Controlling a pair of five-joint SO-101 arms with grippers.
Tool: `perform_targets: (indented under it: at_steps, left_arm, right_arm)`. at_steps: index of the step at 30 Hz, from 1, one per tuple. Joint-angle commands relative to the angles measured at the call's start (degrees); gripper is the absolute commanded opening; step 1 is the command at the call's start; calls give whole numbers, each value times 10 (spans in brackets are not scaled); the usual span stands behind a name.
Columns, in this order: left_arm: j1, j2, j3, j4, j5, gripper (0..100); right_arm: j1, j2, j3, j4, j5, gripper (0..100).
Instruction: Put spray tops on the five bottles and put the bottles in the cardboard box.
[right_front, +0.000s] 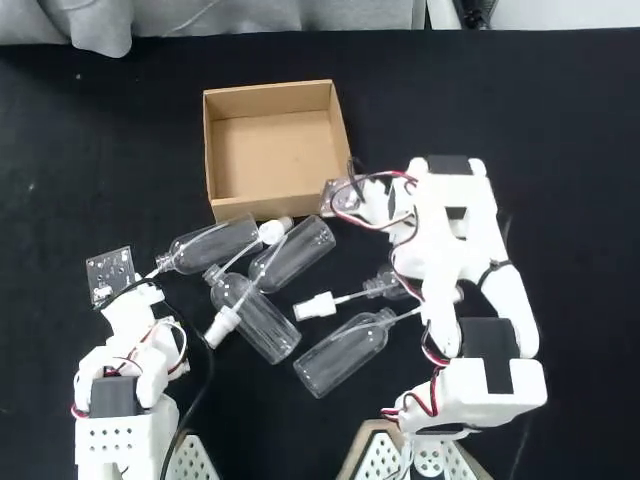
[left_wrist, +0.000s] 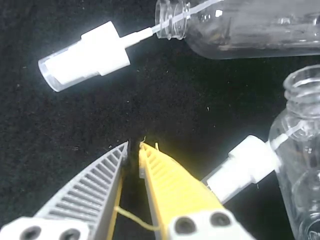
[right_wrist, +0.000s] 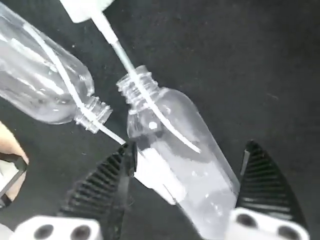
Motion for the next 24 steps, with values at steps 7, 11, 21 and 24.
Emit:
perform_targets:
  at_steps: [7,11,21,24]
  left_arm:
    - [1,-8,13,3,-2,30]
    - [1,-8,13,3,-2,30]
    - [1,-8,13,3,-2,30]
    - [1,-8,13,3,-2,30]
  right_arm:
    - [-11,-38,38,-59,31,300]
    - [-13,-38,38,-60,31,300]
    - [-13,-37,75,-126,28,300]
    - [-10,-37,86,-143,25,299]
